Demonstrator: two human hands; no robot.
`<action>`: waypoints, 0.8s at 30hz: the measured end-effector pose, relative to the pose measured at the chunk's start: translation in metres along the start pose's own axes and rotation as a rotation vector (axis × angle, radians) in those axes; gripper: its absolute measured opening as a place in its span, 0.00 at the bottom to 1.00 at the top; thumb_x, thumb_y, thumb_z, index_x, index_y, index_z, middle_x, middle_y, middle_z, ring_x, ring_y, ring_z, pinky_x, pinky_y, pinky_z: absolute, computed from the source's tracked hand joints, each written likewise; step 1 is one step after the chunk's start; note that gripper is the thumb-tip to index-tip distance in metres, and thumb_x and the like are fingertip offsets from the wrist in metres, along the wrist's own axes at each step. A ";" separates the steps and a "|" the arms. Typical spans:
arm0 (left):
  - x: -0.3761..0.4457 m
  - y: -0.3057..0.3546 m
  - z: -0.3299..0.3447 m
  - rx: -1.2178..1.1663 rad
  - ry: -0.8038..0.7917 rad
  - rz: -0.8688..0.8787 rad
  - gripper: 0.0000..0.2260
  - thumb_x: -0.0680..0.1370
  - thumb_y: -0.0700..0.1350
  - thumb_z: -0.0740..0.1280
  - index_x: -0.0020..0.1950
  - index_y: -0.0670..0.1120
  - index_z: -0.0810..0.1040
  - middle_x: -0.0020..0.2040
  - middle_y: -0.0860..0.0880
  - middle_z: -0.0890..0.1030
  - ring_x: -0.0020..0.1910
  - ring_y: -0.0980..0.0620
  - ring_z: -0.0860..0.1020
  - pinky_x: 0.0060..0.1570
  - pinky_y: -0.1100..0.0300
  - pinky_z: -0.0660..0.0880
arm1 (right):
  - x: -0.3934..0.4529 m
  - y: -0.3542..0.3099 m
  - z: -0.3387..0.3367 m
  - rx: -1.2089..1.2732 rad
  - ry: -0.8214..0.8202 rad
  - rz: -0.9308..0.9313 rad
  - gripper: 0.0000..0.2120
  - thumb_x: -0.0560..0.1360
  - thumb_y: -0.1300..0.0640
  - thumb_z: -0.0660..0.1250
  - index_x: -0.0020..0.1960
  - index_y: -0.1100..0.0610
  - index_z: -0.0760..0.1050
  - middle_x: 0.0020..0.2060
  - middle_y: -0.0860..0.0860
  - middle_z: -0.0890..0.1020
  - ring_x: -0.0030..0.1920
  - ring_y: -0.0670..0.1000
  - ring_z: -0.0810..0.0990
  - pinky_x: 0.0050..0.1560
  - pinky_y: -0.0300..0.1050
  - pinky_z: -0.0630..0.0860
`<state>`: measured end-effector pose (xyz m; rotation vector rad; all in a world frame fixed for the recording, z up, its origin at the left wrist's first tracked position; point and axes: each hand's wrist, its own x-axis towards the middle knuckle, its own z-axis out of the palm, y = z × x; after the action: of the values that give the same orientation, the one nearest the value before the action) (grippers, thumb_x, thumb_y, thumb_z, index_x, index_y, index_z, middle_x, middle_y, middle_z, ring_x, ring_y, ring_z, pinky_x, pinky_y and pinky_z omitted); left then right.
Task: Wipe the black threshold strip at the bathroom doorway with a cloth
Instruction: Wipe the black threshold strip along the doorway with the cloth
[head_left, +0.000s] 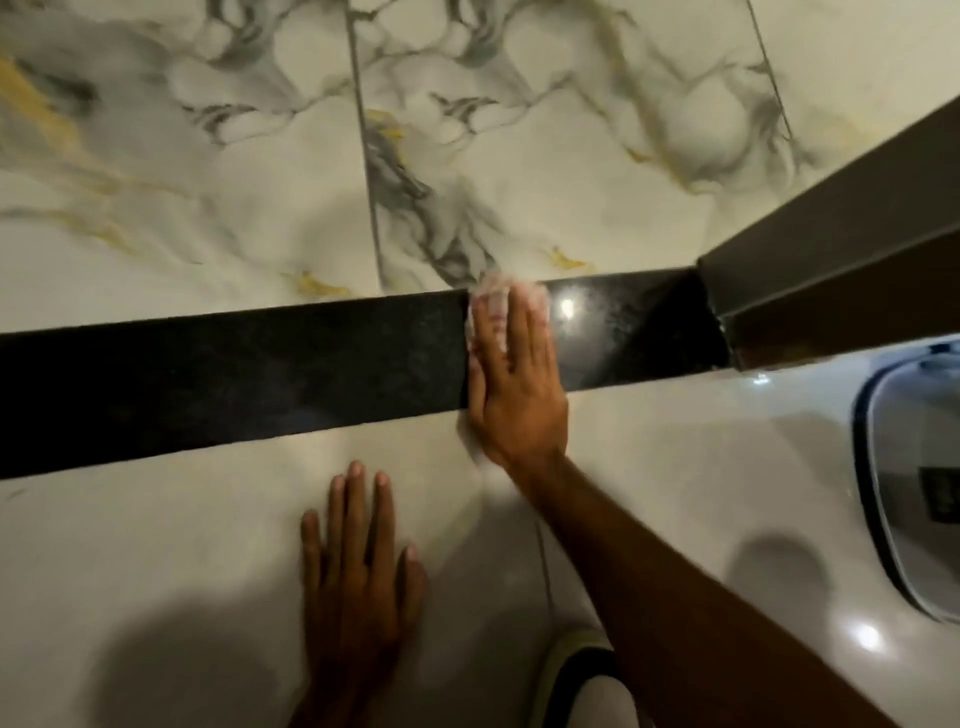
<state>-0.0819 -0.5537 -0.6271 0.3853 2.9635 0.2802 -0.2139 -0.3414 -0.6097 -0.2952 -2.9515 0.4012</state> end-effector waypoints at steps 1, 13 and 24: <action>0.007 0.003 0.003 0.012 -0.017 0.033 0.33 0.83 0.53 0.56 0.87 0.42 0.58 0.88 0.37 0.58 0.87 0.38 0.59 0.85 0.34 0.54 | 0.013 0.011 0.000 -0.006 0.022 0.032 0.29 0.87 0.51 0.60 0.86 0.55 0.61 0.87 0.60 0.59 0.88 0.60 0.54 0.88 0.58 0.57; 0.057 0.060 0.009 -0.005 -0.058 0.209 0.32 0.86 0.58 0.50 0.89 0.46 0.53 0.90 0.41 0.52 0.89 0.43 0.49 0.88 0.40 0.45 | -0.015 0.129 -0.042 -0.060 0.008 0.326 0.29 0.89 0.48 0.52 0.88 0.53 0.55 0.88 0.58 0.55 0.88 0.59 0.52 0.87 0.60 0.61; 0.059 0.066 0.003 0.010 -0.066 0.190 0.33 0.85 0.56 0.53 0.88 0.45 0.55 0.89 0.40 0.53 0.89 0.41 0.53 0.86 0.36 0.50 | -0.045 0.158 -0.037 -0.058 0.006 0.275 0.28 0.88 0.47 0.55 0.87 0.49 0.59 0.88 0.57 0.57 0.88 0.60 0.54 0.83 0.62 0.69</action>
<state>-0.1227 -0.4750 -0.6233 0.6661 2.8682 0.2675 -0.1368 -0.1919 -0.6232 -0.7120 -2.9262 0.3447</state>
